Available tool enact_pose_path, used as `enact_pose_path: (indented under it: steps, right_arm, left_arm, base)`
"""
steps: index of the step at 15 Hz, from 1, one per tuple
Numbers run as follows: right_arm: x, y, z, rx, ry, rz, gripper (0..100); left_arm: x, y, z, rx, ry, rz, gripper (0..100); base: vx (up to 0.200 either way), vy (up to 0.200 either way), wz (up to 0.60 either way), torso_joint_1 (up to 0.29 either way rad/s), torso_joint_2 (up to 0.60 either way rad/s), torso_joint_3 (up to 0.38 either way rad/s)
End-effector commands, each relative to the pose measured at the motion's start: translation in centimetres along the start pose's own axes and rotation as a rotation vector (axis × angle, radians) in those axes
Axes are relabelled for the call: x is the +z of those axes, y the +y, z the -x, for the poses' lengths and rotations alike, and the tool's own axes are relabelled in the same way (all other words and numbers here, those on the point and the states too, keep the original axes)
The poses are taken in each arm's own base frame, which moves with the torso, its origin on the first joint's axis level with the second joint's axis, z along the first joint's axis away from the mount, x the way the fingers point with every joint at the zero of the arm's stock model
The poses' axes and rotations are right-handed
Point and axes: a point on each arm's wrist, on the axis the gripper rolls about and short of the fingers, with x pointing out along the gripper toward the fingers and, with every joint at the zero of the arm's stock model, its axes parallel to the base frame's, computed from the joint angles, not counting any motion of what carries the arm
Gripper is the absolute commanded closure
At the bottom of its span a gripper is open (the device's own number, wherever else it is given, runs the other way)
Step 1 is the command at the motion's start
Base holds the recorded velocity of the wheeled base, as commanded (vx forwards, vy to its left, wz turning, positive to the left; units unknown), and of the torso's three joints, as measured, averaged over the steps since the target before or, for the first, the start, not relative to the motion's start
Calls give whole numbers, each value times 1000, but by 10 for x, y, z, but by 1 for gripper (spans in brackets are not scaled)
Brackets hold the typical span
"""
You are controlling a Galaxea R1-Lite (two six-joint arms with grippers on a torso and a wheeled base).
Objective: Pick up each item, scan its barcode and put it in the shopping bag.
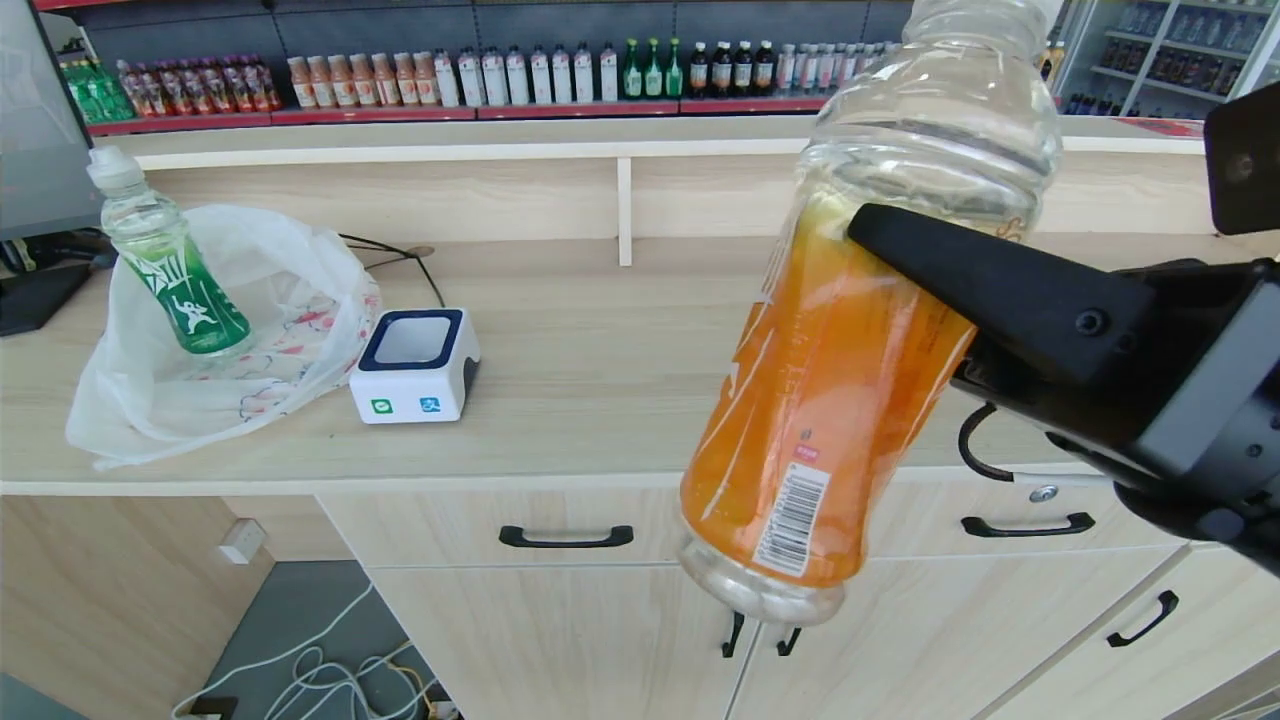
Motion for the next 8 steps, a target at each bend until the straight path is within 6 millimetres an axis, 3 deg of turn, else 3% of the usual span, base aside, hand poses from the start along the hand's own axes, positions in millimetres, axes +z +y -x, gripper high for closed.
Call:
enact_pose_path:
  steps: [1,3,8]
  right_arm:
    - [-2,-2,-7,5,4,-8,100]
    - [1,-2,-15,20,-9,-27,100]
    - [2,-2,-15,22,-11,-35,100]
  left_arm:
    - [0,0,0,1,-1,1,0]
    - [0,0,0,0,-1,-1,0]
    - [0,0,0,0,-1,-1,0]
  base:
    - [0,0,0,0,0,0]
    - [0,0,0,0,0,0]
    - [0,0,0,0,0,0]
